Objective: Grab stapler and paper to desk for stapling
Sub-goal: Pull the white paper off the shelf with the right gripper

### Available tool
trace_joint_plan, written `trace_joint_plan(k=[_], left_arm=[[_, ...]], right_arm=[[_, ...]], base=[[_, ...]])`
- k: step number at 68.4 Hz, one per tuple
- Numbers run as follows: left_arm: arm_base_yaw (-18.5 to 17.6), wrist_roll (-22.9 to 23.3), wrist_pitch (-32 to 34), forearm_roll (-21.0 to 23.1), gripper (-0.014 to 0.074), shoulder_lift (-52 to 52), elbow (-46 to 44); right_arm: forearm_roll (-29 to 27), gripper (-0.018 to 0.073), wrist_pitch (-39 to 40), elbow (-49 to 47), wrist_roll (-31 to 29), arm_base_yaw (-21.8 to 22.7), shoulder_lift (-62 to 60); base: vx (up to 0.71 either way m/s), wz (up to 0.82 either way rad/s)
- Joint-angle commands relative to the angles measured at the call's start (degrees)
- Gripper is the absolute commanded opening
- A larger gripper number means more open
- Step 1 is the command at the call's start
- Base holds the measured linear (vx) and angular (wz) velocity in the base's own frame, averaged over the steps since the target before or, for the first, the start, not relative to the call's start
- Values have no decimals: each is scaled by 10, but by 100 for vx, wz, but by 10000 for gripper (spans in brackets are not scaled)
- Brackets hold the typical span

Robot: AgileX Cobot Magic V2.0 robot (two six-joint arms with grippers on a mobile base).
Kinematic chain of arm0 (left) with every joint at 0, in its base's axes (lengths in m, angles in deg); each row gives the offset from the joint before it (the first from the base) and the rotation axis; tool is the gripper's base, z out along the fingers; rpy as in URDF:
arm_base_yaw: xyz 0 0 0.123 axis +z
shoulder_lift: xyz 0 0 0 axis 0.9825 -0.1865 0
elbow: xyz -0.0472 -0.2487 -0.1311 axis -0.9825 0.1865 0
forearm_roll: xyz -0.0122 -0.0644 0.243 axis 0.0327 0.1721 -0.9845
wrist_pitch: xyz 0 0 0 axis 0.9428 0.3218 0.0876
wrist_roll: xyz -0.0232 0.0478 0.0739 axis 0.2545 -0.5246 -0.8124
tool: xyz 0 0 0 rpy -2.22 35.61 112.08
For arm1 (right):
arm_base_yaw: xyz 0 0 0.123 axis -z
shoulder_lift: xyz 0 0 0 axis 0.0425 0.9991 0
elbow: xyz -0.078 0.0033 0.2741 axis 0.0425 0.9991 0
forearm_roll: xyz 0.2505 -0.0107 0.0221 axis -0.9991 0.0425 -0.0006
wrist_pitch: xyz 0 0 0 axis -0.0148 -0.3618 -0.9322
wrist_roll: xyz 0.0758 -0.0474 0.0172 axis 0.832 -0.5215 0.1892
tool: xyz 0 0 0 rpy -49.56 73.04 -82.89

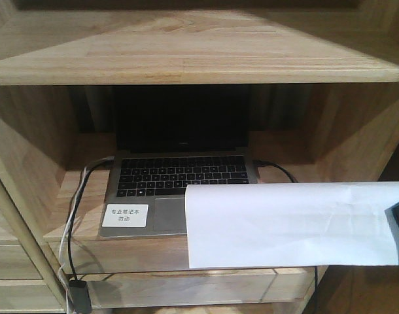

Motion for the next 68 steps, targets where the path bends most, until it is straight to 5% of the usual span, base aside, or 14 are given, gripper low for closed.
trace_joint_plan(k=[1, 68], left_arm=[[-4, 3, 66, 1, -6, -9, -16], [-4, 3, 66, 1, -6, -9, -16]], right_arm=[[-10, -4, 63, 14, -8, 4, 0], [-10, -4, 67, 14, -10, 4, 0]], base=[[0, 0], [0, 0]])
